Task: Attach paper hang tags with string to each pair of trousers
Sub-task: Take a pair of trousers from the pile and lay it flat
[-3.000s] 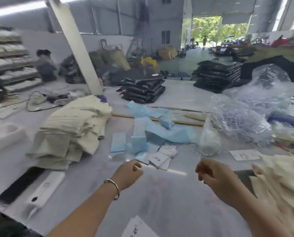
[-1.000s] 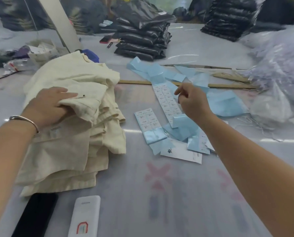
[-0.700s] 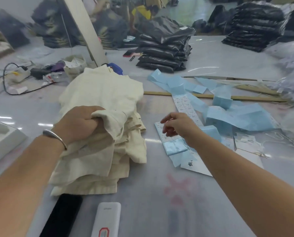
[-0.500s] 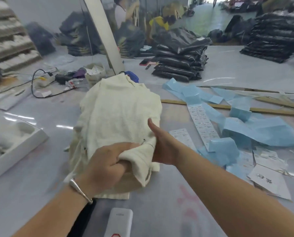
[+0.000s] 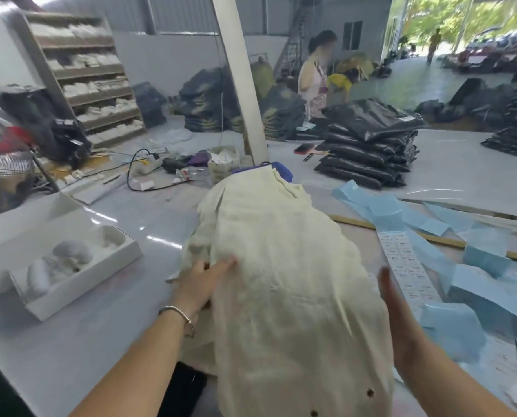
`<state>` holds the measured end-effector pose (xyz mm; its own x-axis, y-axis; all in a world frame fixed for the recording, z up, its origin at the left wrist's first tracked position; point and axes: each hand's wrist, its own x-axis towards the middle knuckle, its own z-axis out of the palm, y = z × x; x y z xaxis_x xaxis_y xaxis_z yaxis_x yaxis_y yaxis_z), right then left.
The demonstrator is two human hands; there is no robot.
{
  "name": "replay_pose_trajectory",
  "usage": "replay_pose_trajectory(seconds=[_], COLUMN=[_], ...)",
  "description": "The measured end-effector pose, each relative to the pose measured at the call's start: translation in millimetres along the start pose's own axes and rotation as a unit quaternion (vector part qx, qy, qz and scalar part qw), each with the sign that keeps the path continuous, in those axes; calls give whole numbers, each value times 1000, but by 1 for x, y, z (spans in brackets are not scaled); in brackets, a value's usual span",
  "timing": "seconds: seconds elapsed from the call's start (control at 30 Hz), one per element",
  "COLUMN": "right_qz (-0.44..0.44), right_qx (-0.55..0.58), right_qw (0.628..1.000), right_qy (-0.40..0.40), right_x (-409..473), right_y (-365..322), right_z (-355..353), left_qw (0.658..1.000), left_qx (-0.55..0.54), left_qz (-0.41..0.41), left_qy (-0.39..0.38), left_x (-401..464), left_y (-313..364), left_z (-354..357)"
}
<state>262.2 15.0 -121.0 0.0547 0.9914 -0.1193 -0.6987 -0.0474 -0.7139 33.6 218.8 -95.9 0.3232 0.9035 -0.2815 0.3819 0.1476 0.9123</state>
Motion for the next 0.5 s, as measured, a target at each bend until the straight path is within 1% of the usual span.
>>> replay_pose_trajectory(seconds=[0.03,0.07,0.1,0.13,0.17,0.2,0.23,0.27,0.3,0.37,0.4,0.43,0.5], right_qz=[2,1,22,49,66,64,47,30,18,1,-5,-9,-10], right_qx=[-4,-28,-51,-72,-90,-104,-109,-114,-116,-117,-124,-134,-148], right_qw=[999,995,992,991,989,989,990,991,991,992,991,989,987], right_qy=[49,95,109,104,94,86,77,70,60,48,50,56,68], right_x=[2,6,8,8,8,5,2,-3,-9,-26,-37,-48,-74], right_y=[5,11,15,17,16,12,4,-5,-15,-32,-38,-43,-50], right_z=[3,8,14,21,26,29,33,35,36,32,30,28,24], left_qw=[1000,999,997,995,995,997,997,991,978,933,912,896,882], left_qx=[-1,27,59,74,64,25,-42,-118,-189,-310,-354,-389,-418], left_qz=[2,10,19,26,33,42,52,59,57,46,42,35,-3], left_qy=[20,41,52,60,67,60,34,-15,-73,-176,-204,-212,-219], left_x=[0,-1,-2,-5,-7,-10,-11,-14,-19,-29,-35,-42,-59], left_y=[-2,-3,-4,-3,-2,0,2,5,9,19,24,27,31], left_z=[4,9,14,19,23,24,25,25,25,27,28,32,43])
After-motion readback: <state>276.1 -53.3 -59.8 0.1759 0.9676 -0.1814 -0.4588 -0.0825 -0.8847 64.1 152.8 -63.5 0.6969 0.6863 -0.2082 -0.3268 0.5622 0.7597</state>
